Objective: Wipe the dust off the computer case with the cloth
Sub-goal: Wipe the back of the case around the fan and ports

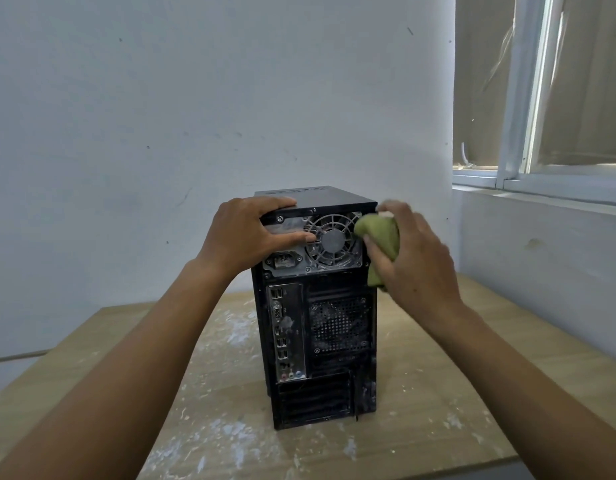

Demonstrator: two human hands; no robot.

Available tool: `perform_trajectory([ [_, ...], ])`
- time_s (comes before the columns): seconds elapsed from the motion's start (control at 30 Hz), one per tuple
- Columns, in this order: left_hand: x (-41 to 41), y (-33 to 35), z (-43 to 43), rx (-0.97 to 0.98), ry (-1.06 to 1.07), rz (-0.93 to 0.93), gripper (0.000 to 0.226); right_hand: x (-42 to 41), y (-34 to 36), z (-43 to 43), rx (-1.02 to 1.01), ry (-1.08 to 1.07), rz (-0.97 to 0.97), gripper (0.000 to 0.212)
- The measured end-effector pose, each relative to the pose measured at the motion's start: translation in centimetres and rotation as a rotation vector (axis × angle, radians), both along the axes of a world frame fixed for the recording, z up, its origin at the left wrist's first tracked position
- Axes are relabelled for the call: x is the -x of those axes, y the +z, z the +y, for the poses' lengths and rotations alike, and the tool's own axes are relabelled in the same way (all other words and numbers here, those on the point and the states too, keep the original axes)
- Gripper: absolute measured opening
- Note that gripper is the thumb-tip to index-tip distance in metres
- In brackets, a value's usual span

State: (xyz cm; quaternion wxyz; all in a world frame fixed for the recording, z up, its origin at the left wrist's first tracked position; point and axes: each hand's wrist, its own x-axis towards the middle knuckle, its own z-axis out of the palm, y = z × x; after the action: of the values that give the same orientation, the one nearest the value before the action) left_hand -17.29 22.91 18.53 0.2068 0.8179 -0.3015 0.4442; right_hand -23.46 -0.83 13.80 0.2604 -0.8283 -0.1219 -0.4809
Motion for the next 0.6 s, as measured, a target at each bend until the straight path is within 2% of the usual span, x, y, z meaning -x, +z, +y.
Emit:
perform_trajectory([
  [0.2, -0.1, -0.1, 0.0, 0.008, 0.009, -0.031, 0.075, -1.0, 3.2, 0.3, 0.018, -0.108, 0.005, 0.029],
  [0.43, -0.4, -0.3, -0.1, 0.026, 0.003, -0.059, 0.071, -0.6, -1.7, 0.8, 0.084, -0.016, 0.006, 0.023],
  [0.6, -0.3, -0.3, 0.0, 0.029, 0.005, -0.073, 0.071, -0.1, -4.3, 0.8, 0.074, 0.024, 0.061, 0.031],
])
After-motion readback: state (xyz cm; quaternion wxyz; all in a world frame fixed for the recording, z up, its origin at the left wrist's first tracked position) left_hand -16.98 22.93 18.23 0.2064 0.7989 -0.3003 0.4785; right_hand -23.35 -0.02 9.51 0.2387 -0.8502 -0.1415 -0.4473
